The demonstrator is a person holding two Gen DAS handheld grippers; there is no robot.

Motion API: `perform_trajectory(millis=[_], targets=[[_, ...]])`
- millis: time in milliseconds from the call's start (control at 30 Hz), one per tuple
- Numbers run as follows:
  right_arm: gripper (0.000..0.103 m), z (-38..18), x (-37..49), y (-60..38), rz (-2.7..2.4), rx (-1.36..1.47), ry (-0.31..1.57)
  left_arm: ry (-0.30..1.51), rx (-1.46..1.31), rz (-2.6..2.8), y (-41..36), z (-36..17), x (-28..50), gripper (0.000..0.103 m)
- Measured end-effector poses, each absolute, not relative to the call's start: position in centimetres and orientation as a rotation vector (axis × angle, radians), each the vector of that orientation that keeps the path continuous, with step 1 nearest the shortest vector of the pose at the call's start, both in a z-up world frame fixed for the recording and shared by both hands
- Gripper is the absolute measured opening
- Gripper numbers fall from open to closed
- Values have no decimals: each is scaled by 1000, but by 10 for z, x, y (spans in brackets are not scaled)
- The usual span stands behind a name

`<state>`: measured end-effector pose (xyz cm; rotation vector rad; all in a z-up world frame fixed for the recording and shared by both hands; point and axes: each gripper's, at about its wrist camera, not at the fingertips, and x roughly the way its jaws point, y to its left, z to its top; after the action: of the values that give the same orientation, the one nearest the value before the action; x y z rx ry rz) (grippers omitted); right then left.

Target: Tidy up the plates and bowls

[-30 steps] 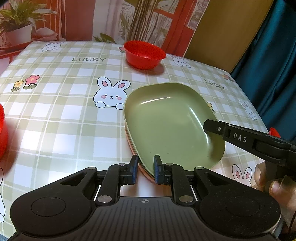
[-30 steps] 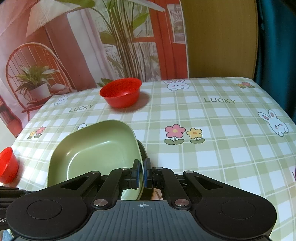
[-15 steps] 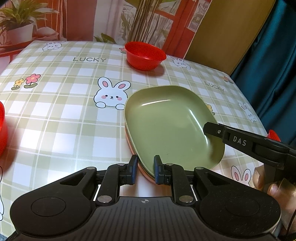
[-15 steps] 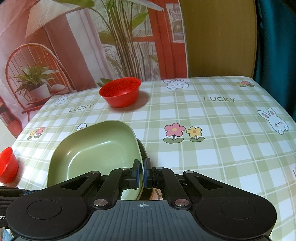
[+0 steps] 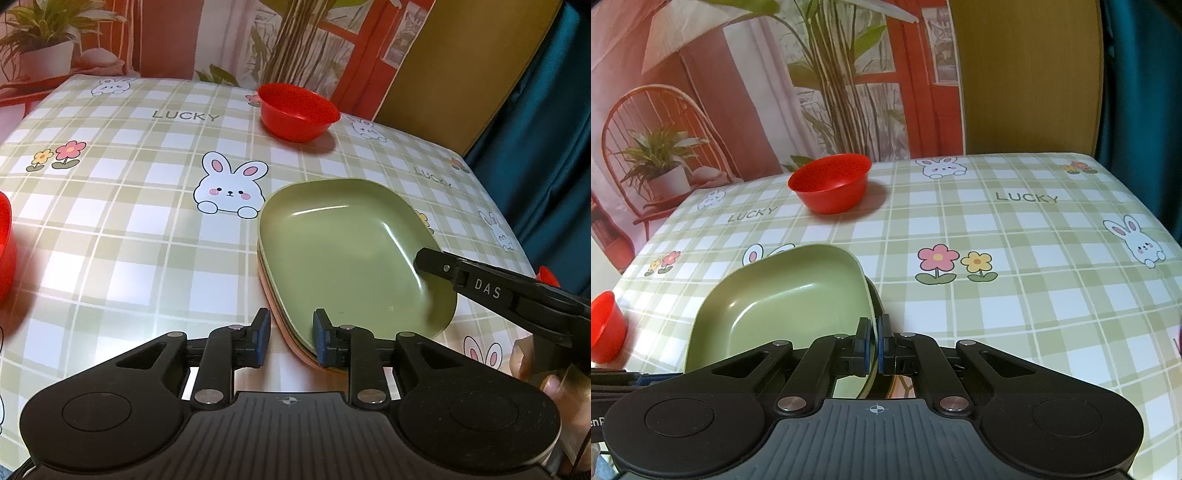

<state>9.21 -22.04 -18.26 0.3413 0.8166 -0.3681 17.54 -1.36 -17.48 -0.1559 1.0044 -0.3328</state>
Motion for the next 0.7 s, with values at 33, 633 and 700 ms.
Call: perform_trajectory(millis=[33, 633, 700], targets=[[4, -182, 92, -220, -369, 337, 815, 1005, -157, -333, -13, -175, 175, 27], [14, -181, 94, -213, -364, 284, 812, 1025, -165, -298, -10, -180, 179, 31], [14, -180, 94, -212, -365, 276, 807, 1023, -159, -297, -11, -180, 179, 31]])
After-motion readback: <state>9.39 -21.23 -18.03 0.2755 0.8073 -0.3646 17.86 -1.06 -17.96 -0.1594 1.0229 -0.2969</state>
